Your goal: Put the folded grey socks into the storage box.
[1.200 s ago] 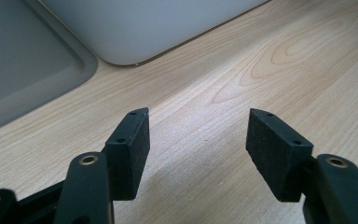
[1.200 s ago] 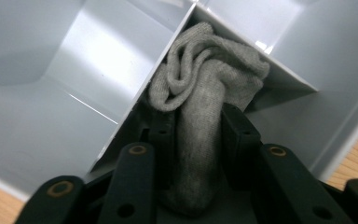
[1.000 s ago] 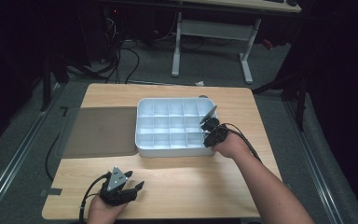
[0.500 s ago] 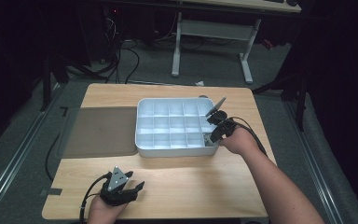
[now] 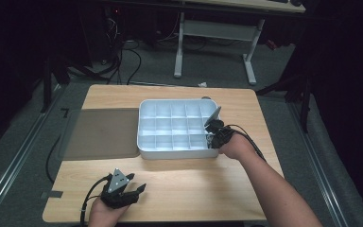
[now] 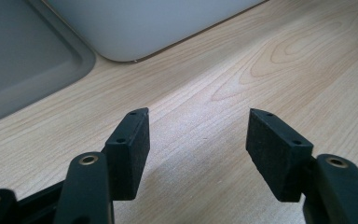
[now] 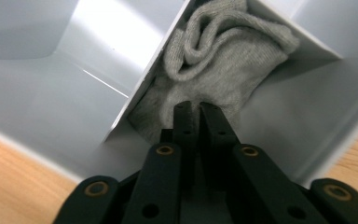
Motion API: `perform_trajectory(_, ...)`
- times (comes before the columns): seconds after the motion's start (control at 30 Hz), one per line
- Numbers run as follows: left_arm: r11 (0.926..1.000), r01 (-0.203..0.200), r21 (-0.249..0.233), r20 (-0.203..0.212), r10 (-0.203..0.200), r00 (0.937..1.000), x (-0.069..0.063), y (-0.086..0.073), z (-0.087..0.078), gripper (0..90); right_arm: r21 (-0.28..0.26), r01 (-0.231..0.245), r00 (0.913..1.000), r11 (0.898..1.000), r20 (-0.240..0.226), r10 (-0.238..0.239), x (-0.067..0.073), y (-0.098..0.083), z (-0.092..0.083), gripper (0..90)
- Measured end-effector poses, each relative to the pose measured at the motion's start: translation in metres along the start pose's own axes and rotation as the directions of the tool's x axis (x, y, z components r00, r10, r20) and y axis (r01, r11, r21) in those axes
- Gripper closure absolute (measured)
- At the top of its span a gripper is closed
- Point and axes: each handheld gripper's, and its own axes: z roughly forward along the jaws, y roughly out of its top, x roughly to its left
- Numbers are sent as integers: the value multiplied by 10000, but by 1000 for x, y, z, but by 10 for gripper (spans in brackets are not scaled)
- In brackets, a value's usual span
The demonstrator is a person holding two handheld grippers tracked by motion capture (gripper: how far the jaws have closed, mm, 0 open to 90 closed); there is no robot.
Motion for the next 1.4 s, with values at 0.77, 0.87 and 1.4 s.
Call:
perform_trajectory(0.77,9999,90,-50,99,-89,9999,1,0,0,401,-450,-336,9973,9984,636,364,-5,30,7,851)
perform_trajectory(0.87,10000,83,-55,97,-83,9999,1,0,-1,401,-462,-246,9963,9986,813,283,-3,30,9,854)
perform_trajectory(1.4,10000,6,-33,144,-5,9999,-1,2,2,401,-2116,-505,9973,9760,405,604,-8,5,-43,731)
